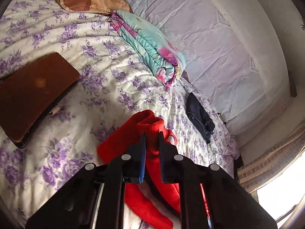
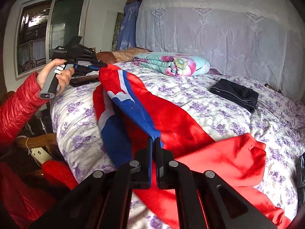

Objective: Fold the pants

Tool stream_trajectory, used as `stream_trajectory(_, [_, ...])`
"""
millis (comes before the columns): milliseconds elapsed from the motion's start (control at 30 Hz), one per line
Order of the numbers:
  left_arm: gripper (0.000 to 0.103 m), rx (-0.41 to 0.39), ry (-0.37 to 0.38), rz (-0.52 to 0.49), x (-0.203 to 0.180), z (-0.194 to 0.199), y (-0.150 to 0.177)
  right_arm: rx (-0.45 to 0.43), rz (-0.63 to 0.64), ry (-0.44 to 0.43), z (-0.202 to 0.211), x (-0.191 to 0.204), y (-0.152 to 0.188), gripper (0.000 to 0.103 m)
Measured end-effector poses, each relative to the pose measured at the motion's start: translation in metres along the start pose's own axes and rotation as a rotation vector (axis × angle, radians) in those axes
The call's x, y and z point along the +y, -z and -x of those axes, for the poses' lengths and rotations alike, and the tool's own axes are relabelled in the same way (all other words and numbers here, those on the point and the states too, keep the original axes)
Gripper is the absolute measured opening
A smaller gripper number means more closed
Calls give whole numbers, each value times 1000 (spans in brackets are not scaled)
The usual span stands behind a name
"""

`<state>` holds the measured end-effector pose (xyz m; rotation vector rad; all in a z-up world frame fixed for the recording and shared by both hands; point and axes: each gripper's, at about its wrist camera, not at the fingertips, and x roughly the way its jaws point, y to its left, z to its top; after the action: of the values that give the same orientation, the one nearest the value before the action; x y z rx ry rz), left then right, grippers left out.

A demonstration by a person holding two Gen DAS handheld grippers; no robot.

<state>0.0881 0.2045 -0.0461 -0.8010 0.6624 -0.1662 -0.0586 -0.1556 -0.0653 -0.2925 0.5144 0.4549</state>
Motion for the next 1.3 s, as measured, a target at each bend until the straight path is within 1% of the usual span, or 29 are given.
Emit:
stream_trajectory(67, [11, 38, -66, -14, 15, -8, 7, 64, 7, -19, -14, 9, 12, 3])
stream_trajectory(100, [14, 61, -92, -1, 25, -13, 12, 103, 8, -18, -24, 13, 21, 3])
stream_trajectory(133, [20, 71, -98, 13, 35, -16, 17, 124, 6, -9, -31, 15, 28, 4])
stream_trajectory(200, [33, 49, -102, 20, 45, -7, 21, 106, -11, -5, -31, 15, 32, 4])
stream_trajectory(267, [36, 6, -114, 32, 43, 11, 20, 121, -34, -18, -31, 12, 29, 4])
stream_trajectory(300, [42, -45, -111, 39, 41, 25, 19, 127, -43, -24, -32, 11, 28, 4])
stream_trajectory(333, [47, -98, -93, 34, 36, 39, 20, 126, -48, -27, -32, 10, 28, 5])
stream_trajectory(367, [47, -135, -70, 15, 28, 50, 21, 124, -51, -28, -32, 10, 29, 5])
stream_trajectory(400, [49, -149, -49, -20, 17, 56, 25, 124, -57, -29, -32, 10, 29, 5])
stream_trajectory(433, [56, -136, -25, -62, 4, 55, 30, 127, -66, -34, -31, 9, 28, 5])
stream_trajectory(467, [61, -99, -1, -112, -10, 48, 36, 134, -81, -46, -30, 7, 26, 6])
stream_trajectory(500, [71, -38, 31, -175, -25, 36, 44, 139, -110, -78, -27, 1, 21, 8])
stream_trajectory(533, [77, 22, 68, -238, -39, 22, 54, 133, -149, -120, -22, -5, 16, 23])
stream_trajectory(567, [80, 69, 98, -296, -49, 7, 63, 106, -200, -142, -12, -14, 9, 51])
stream_trajectory(600, [85, 103, 107, -350, -57, -8, 73, 69, -241, -118, -2, -23, 2, 64])
stream_trajectory(633, [91, 126, 89, -388, -62, -23, 80, 35, -279, -68, 8, -34, -7, 78])
stream_trajectory(700, [94, 156, 43, -411, -59, -52, 91, 20, -366, 39, 16, -64, -24, 80])
stream_trajectory(733, [98, 137, 33, -432, -56, -63, 98, 35, -410, 95, 14, -81, -31, 82])
stream_trajectory(767, [98, 91, 23, -494, -59, -64, 106, 65, -448, 155, 7, -98, -37, 84])
stream_trajectory(833, [98, 96, 10, -572, -70, -60, 113, 159, -512, 247, -18, -132, -45, 84])
stream_trajectory(867, [98, 113, 3, -577, -69, -62, 114, 212, -541, 279, -32, -146, -46, 84])
stream_trajectory(900, [98, 122, 16, -566, -67, -62, 111, 267, -558, 310, -49, -158, -47, 84])
stream_trajectory(1000, [98, 121, 75, -527, -60, -62, 108, 381, -586, 331, -91, -173, -45, 84])
stream_trajectory(1067, [98, 125, 88, -534, -59, -63, 109, 453, -620, 345, -114, -175, -35, 84])
stream_trajectory(1133, [98, 128, 96, -538, -59, -62, 110, 504, -610, 365, -126, -174, -26, 83])
stream_trajectory(1200, [98, 129, 100, -539, -59, -62, 110, 500, -575, 367, -124, -172, -21, 74])
stream_trajectory(1233, [98, 129, 102, -540, -60, -62, 110, 480, -583, 365, -116, -173, -19, 53])
stream_trajectory(1267, [98, 129, 106, -539, -59, -62, 110, 452, -611, 342, -105, -177, -17, 28])
stream_trajectory(1300, [98, 129, 110, -538, -59, -61, 110, 415, -658, 301, -92, -182, -14, 17])
